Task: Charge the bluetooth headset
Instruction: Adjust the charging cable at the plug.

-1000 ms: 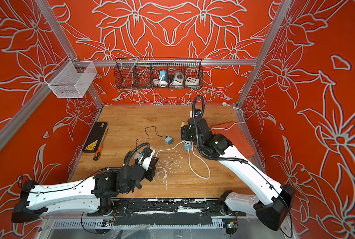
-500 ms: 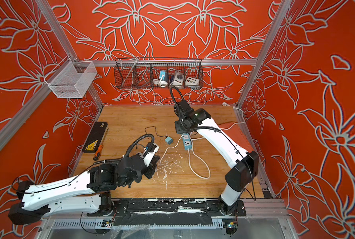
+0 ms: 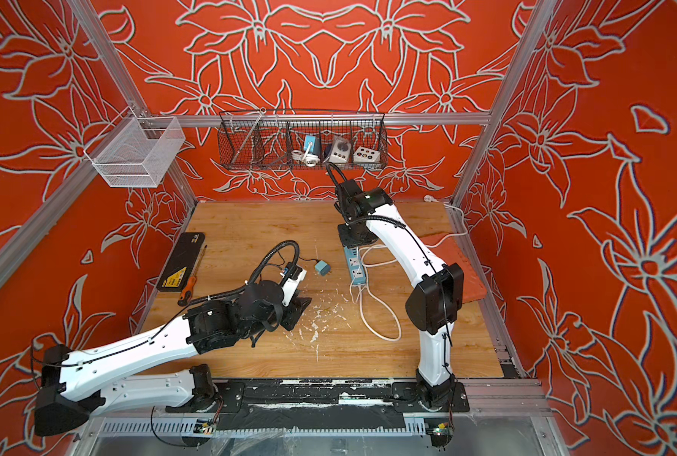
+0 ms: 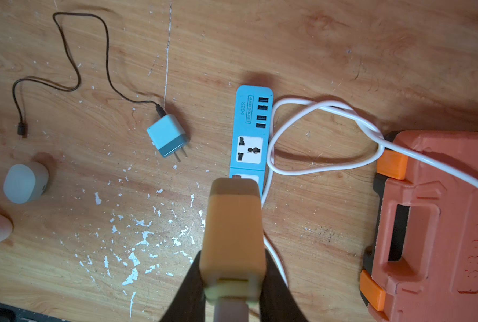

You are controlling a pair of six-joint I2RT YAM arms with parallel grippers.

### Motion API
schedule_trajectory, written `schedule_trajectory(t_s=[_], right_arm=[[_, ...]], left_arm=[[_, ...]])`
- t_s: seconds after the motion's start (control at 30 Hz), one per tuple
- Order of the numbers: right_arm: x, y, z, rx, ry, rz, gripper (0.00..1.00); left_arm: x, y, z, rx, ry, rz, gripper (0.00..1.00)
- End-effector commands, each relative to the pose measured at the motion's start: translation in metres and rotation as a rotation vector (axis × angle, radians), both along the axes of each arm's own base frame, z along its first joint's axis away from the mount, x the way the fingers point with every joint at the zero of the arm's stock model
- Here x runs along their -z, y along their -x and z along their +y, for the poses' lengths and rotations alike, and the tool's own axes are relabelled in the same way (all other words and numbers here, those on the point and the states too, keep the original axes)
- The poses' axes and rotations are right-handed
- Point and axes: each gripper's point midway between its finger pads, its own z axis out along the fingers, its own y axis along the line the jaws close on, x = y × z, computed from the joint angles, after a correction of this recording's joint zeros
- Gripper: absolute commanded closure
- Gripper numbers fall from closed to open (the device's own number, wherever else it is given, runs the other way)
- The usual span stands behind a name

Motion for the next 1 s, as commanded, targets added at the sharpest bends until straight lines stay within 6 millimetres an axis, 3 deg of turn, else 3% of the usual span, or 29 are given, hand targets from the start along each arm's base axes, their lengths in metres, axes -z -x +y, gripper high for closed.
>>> schedule_trajectory(t_s=[0.0, 0.2, 0.43, 0.67, 0.8, 0.97], right_arm=[[-0.015, 0.008, 0.005, -0.008, -0.057, -0.016, 0.92], [-0.025, 0.015, 0.013, 0.004, -0.152, -0.036, 0.92], [-0.029, 0.016, 0.015, 0.024, -0.190, -0.051, 0.93], [-0.034, 0.018, 0.020, 0.030, -0.237, -0.057, 0.93], [-0.035, 0.019, 0.019, 0.032, -0.240, -0.062, 0.93], [-0.038, 0.018, 0.013, 0.042, -0.221, -0.085, 0.93]], left_arm=[[-0.001, -0.004, -0.016, 0.013, 0.136, -0.026, 0.39], [0.007, -0.022, -0.042, 0.016, 0.229, -0.112, 0.21], [0.014, -0.040, -0.087, 0.059, 0.280, -0.139, 0.15], [0.034, -0.070, -0.108, -0.019, 0.209, -0.184, 0.14], [0.046, -0.084, -0.122, -0.039, 0.162, -0.188, 0.19], [0.059, -0.089, -0.117, -0.050, 0.109, -0.170, 0.55]])
